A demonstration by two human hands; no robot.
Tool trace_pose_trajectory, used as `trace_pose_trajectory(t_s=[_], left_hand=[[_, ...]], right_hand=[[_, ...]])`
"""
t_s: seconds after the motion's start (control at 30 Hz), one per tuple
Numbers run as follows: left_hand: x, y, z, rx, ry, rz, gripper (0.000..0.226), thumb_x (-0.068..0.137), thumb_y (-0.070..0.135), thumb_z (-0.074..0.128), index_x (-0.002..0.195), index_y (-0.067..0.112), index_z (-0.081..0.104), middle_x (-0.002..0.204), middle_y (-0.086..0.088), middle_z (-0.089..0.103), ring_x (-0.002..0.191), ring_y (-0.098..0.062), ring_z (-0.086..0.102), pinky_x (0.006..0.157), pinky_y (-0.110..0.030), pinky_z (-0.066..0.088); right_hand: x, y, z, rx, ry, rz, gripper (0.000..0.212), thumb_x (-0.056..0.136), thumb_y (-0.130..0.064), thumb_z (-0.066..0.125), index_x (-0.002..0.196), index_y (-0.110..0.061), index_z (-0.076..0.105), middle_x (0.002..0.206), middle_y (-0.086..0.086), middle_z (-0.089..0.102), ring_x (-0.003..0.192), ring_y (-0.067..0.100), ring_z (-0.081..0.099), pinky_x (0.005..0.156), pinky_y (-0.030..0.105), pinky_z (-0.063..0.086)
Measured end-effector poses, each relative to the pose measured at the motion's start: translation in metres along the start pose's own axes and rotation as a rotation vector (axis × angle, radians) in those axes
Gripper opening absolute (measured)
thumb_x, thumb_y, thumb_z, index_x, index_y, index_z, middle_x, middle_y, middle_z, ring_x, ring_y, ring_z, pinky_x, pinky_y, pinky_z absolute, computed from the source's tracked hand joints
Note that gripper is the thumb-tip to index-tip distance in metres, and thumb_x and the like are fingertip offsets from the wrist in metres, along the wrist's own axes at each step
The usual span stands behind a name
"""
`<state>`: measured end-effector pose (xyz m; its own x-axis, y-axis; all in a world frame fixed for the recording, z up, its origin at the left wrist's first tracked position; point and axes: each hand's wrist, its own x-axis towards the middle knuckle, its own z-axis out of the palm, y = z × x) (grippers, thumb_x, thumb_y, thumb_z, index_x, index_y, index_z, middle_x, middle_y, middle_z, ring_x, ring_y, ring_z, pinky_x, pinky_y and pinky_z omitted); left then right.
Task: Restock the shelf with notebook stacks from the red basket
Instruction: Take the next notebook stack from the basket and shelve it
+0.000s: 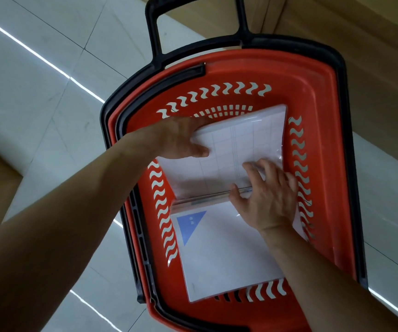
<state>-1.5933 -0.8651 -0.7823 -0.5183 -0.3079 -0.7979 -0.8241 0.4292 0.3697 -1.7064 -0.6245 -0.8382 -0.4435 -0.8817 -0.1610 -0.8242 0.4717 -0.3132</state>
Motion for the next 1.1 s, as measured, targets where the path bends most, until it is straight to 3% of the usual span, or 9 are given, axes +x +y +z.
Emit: trace_pose_trajectory(t_s=[0.17,0.3,0.43,0.6,0.7,0.77,0.93,1.0,1.1], left_hand=[[-0.014,0.002,0.002,-0.033,0.039,0.020,0.066,0.091,0.040,0.069,0.149,0.031,0.040,0.147,0.004,0.050,0.137,-0.022,0.044,0.113,-0.042,0.038],[-0.033,0.011,0.005,-0.027,0.118,0.017,0.065,0.092,0.038,0.068,0.150,0.031,0.039,0.142,0.002,0.053,0.131,-0.022,0.050,0.105,-0.035,0.040],[-0.063,0.016,0.003,0.029,0.182,-0.001,0.075,0.093,0.044,0.065,0.156,0.036,0.026,0.139,-0.003,0.047,0.125,-0.024,0.048,0.098,-0.033,0.038],[-0.111,0.017,-0.005,0.010,0.318,-0.014,0.073,0.092,0.048,0.063,0.155,0.034,0.029,0.115,0.000,0.047,0.104,-0.020,0.052,0.083,-0.029,0.039],[-0.146,0.022,-0.013,-0.030,0.391,0.001,0.071,0.091,0.048,0.063,0.153,0.033,0.032,0.112,-0.003,0.050,0.098,-0.022,0.053,0.082,-0.033,0.046],[-0.172,0.025,-0.020,-0.089,0.451,0.006,0.064,0.091,0.046,0.063,0.149,0.032,0.037,0.113,-0.005,0.053,0.099,-0.023,0.053,0.083,-0.037,0.049],[-0.244,0.018,-0.028,-0.297,0.601,-0.090,0.056,0.091,0.047,0.061,0.143,0.042,0.039,0.102,0.000,0.052,0.090,-0.022,0.052,0.073,-0.033,0.045],[-0.270,0.006,-0.019,-0.402,0.683,-0.125,0.053,0.089,0.048,0.062,0.139,0.043,0.044,0.096,0.001,0.055,0.087,-0.021,0.054,0.069,-0.032,0.042],[-0.293,-0.017,0.008,-0.627,0.785,-0.191,0.044,0.088,0.049,0.066,0.129,0.048,0.051,0.097,0.012,0.066,0.088,-0.010,0.062,0.071,-0.028,0.052]], right_hand=[[0.000,0.001,-0.002,0.009,-0.020,-0.018,0.054,0.086,-0.057,0.053,0.124,-0.023,0.067,0.126,0.002,0.062,0.114,0.024,0.060,0.093,0.043,0.037],[0.002,0.000,-0.013,0.019,-0.110,-0.037,0.059,0.087,-0.060,0.048,0.131,-0.024,0.063,0.134,0.002,0.057,0.120,0.023,0.057,0.092,0.041,0.039],[0.005,-0.007,-0.035,0.058,-0.197,-0.064,0.072,0.087,-0.066,0.040,0.142,-0.023,0.053,0.144,0.002,0.050,0.126,0.024,0.053,0.096,0.043,0.046],[0.014,-0.039,-0.072,0.101,-0.205,-0.086,0.082,0.083,-0.069,0.041,0.149,-0.021,0.043,0.151,0.004,0.044,0.129,0.026,0.050,0.101,0.044,0.047],[0.015,-0.065,-0.095,0.190,-0.179,-0.073,0.089,0.080,-0.070,0.045,0.150,-0.015,0.039,0.152,0.010,0.043,0.132,0.029,0.050,0.102,0.048,0.049],[0.014,-0.084,-0.112,0.251,-0.167,-0.059,0.093,0.081,-0.070,0.047,0.152,-0.012,0.034,0.154,0.012,0.039,0.134,0.030,0.048,0.102,0.049,0.050],[0.013,-0.135,-0.155,0.309,-0.152,-0.134,0.091,0.087,-0.070,0.043,0.156,-0.014,0.025,0.160,0.009,0.029,0.140,0.030,0.041,0.103,0.052,0.047],[0.012,-0.156,-0.163,0.309,-0.185,-0.178,0.089,0.087,-0.069,0.040,0.157,-0.017,0.025,0.159,0.009,0.028,0.140,0.030,0.039,0.106,0.047,0.043],[0.010,-0.179,-0.160,0.283,-0.224,-0.188,0.086,0.090,-0.062,0.046,0.157,-0.013,0.026,0.157,0.013,0.028,0.138,0.030,0.036,0.107,0.041,0.038]])
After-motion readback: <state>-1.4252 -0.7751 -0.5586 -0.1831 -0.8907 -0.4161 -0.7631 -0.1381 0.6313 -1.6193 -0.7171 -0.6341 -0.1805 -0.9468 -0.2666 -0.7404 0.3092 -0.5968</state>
